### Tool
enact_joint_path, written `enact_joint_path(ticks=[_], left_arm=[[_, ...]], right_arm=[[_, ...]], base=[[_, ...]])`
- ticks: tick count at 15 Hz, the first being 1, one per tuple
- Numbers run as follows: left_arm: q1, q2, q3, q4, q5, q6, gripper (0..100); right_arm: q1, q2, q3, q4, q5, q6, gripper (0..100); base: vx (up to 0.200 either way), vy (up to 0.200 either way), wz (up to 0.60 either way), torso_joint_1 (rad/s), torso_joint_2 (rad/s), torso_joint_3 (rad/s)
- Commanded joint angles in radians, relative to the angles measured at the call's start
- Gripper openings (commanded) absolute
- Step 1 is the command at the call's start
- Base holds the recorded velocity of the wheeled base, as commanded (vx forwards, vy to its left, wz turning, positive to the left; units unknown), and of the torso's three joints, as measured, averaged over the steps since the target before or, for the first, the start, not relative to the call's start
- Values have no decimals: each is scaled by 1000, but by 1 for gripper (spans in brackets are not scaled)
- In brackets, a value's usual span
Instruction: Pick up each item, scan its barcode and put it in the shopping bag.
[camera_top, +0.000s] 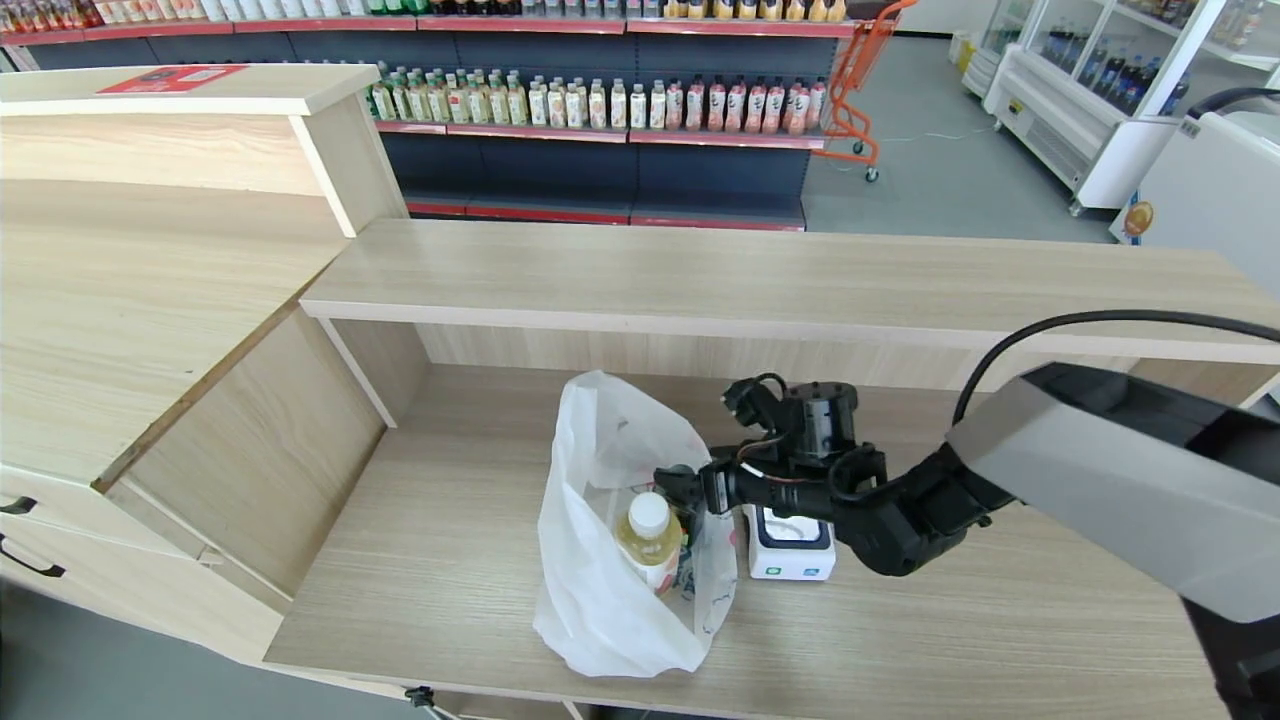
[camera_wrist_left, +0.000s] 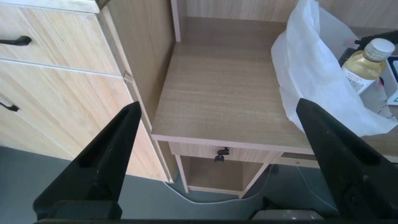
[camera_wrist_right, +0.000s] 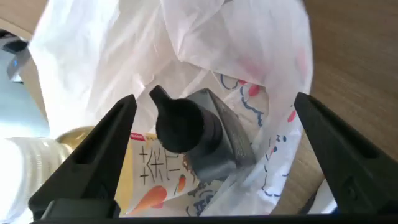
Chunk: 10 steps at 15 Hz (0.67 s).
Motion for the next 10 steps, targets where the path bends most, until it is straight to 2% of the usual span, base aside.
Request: enact_joint_path(ticks=[1, 4, 5, 7, 10], left_arm=[[0, 0, 0, 0, 0, 0, 100], [0, 0, 0, 0, 0, 0, 100], [0, 0, 0, 0, 0, 0, 100], [0, 0, 0, 0, 0, 0, 100], [0, 0, 0, 0, 0, 0, 100]], right_arm=[[-36, -138, 95, 1, 1, 40, 100], [-59, -400, 328, 7, 1, 175, 100], [-67, -570, 453, 27, -1, 233, 100], [-120, -814, 615, 59, -3, 226, 100], [-277, -1089, 819, 139, -26, -37, 100]], base=[[0, 0, 0, 0, 0, 0], [0, 0, 0, 0, 0, 0], [0, 0, 0, 0, 0, 0], [0, 0, 0, 0, 0, 0], [0, 0, 0, 0, 0, 0]])
